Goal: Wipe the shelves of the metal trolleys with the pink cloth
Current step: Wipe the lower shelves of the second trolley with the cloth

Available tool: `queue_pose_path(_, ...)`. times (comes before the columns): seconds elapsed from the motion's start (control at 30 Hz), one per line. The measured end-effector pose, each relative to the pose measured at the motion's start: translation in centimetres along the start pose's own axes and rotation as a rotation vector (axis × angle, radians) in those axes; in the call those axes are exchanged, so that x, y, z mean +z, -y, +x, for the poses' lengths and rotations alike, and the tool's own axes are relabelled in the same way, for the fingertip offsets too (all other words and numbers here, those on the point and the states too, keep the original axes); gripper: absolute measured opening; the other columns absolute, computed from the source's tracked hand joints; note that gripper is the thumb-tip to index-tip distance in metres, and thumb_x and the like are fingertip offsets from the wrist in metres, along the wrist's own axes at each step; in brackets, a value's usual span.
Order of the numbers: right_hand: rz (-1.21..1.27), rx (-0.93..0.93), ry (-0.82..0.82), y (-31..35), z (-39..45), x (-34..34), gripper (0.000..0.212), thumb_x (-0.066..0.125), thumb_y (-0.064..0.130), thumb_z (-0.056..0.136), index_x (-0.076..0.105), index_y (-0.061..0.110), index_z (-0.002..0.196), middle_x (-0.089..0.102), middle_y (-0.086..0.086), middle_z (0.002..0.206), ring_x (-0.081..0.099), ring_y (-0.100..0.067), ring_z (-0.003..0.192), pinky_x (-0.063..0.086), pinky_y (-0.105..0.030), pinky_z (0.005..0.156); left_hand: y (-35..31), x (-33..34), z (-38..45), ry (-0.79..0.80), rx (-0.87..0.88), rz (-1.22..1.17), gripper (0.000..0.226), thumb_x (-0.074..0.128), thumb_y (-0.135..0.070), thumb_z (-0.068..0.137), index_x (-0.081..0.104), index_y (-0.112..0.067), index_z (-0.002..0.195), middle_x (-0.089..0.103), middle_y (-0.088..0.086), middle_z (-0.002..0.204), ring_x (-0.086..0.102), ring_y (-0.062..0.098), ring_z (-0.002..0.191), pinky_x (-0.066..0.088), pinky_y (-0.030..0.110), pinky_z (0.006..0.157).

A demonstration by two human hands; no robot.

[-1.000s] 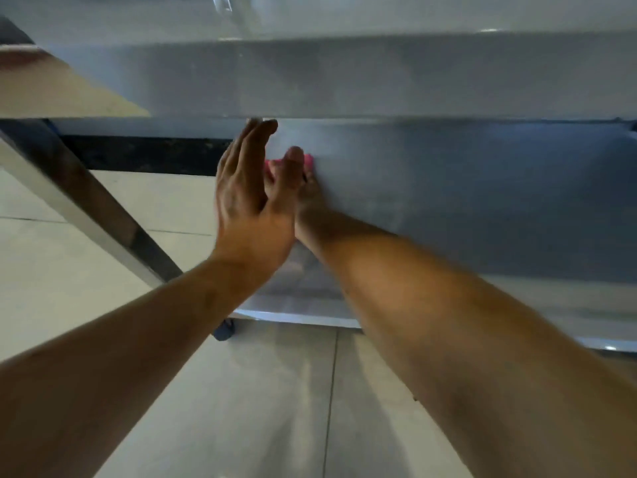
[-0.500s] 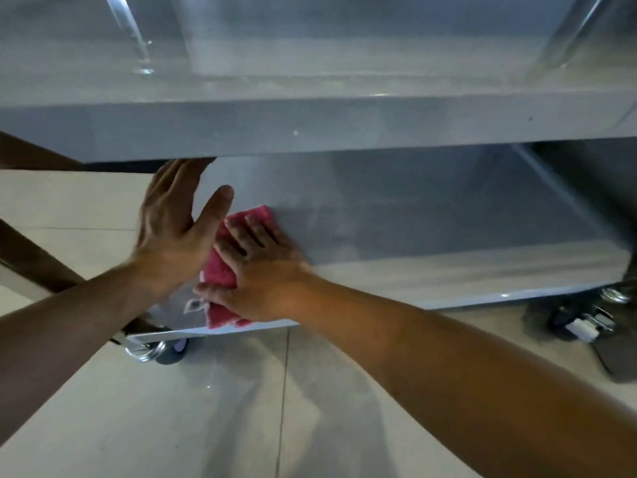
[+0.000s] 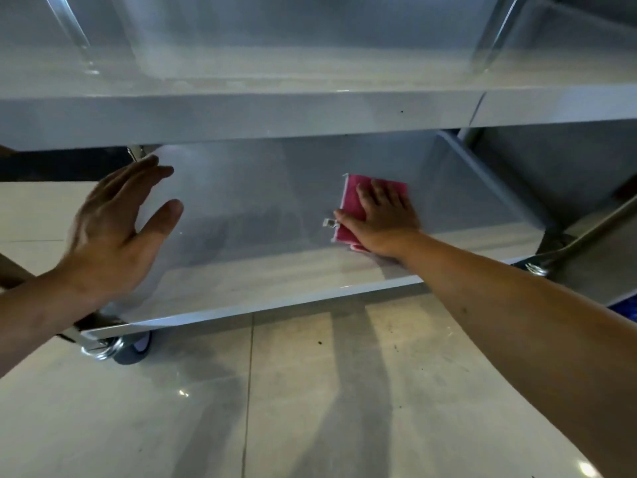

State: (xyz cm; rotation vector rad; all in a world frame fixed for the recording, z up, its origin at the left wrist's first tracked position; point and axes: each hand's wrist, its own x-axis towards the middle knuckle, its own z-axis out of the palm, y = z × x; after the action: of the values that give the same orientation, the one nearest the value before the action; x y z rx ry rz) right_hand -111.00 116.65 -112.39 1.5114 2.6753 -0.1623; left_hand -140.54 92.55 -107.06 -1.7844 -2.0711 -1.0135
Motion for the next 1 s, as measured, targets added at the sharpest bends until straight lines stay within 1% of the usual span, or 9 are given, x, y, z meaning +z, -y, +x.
queue_pose_path(0.1, -0.034, 0.099, -0.011, -3.3, 0.9, -0.3, 0.098, 0.013, 0.084, 0.091, -0.004, 0.022, 0.164, -0.003, -0.012, 0.171, -0.003, -0.034, 0.157, -0.002, -0.049, 0.126, 0.3, -1.1, -1.6, 0.090, 0.108, 0.043, 0.060, 0.038, -0.056, 0.100, 0.049, -0.018, 0.145, 0.035, -0.015, 0.154, 0.035, 0.012, 0.142, 0.019, 0.017, 0.118)
queue_pose_path(0.17, -0.018, 0.183, -0.033, -5.4, 0.9, -0.4, 0.098, 0.013, 0.084, 0.091, -0.003, 0.021, 0.164, -0.001, -0.013, 0.171, -0.001, -0.033, 0.157, -0.001, -0.049, 0.126, 0.6, -1.6, -2.4, 0.138, 0.159, 0.057, 0.060, 0.034, -0.060, 0.100, 0.045, -0.025, 0.148, 0.026, -0.022, 0.154, 0.024, -0.002, 0.143, 0.014, 0.014, 0.118)
queue_pose_path(0.23, -0.006, 0.270, -0.055, -7.4, 0.4, -0.6, 0.098, 0.011, 0.084, 0.091, -0.002, 0.020, 0.164, 0.002, -0.013, 0.171, 0.003, -0.032, 0.157, 0.000, -0.049, 0.126, 0.7, -1.5, -3.1, 0.177, 0.175, 0.085, 0.060, 0.032, -0.061, 0.100, 0.044, -0.028, 0.148, 0.032, -0.013, 0.155, 0.027, 0.005, 0.143, 0.020, 0.026, 0.121)
queue_pose_path(0.3, 0.007, 0.349, -0.054, -9.1, -0.1, -0.9, 0.099, 0.010, 0.084, 0.091, -0.002, 0.018, 0.164, 0.003, -0.014, 0.171, 0.005, -0.032, 0.157, 0.002, -0.048, 0.127, 0.4, -0.8, -4.3, 0.231, 0.149, 0.109, 0.063, 0.032, -0.062, 0.100, 0.044, -0.024, 0.148, 0.037, -0.005, 0.156, 0.033, 0.021, 0.146, 0.030, 0.048, 0.117)
queue_pose_path(0.37, 0.026, 0.403, -0.025, -10.4, -0.7, -1.2, 0.098, 0.010, 0.083, 0.092, -0.004, 0.018, 0.164, 0.000, -0.013, 0.171, 0.003, -0.032, 0.157, 0.001, -0.048, 0.127, -0.2, 0.6, -6.1, 0.282, 0.115, 0.122, 0.064, 0.033, -0.061, 0.099, 0.038, -0.025, 0.152, 0.033, -0.005, 0.160, 0.028, 0.025, 0.149, 0.033, 0.058, 0.114)
queue_pose_path(0.57, -0.002, 0.456, 0.030, -12.6, -2.8, -1.3, 0.098, 0.009, 0.084, 0.091, -0.012, 0.020, 0.163, -0.009, -0.011, 0.171, -0.005, -0.031, 0.158, -0.005, -0.048, 0.126, 0.2, 5.0, -9.8, 0.372, 0.237, 0.288, 0.069, 0.031, -0.062, 0.097, 0.030, -0.028, 0.157, 0.025, 0.000, 0.165, 0.013, 0.018, 0.153, 0.013, 0.042, 0.123)
queue_pose_path(0.73, 0.018, 0.529, 0.023, -13.9, -3.7, -1.4, 0.098, 0.011, 0.083, 0.092, -0.012, 0.020, 0.163, -0.005, -0.013, 0.171, -0.002, -0.033, 0.157, -0.002, -0.052, 0.127, 2.3, 6.5, -9.2, 0.310, 0.285, 0.305, 0.070, 0.042, -0.057, 0.093, 0.036, -0.026, 0.155, 0.030, 0.001, 0.163, 0.030, 0.032, 0.148, 0.029, 0.054, 0.116)
queue_pose_path(0.87, 0.011, 0.590, 0.002, -15.0, -3.8, -1.2, 0.099, 0.011, 0.086, 0.090, -0.008, 0.022, 0.163, 0.001, -0.011, 0.172, 0.003, -0.033, 0.157, -0.003, -0.053, 0.125, 5.1, 7.8, -8.3, 0.271, 0.255, 0.294, 0.057, 0.050, -0.056, 0.091, 0.063, -0.017, 0.131, 0.055, 0.008, 0.135, 0.052, 0.039, 0.120, 0.038, 0.052, 0.105)
queue_pose_path(1.0, 0.021, 0.621, -0.027, -15.5, -3.4, -1.0, 0.102, 0.012, 0.086, 0.087, 0.000, 0.020, 0.164, 0.008, -0.012, 0.171, 0.006, -0.036, 0.157, 0.000, -0.057, 0.124, 7.4, 9.4, -7.8, 0.290, 0.172, 0.254, 0.054, 0.048, -0.058, 0.093, 0.068, -0.017, 0.121, 0.058, 0.005, 0.120, 0.056, 0.035, 0.108, 0.042, 0.053, 0.098)
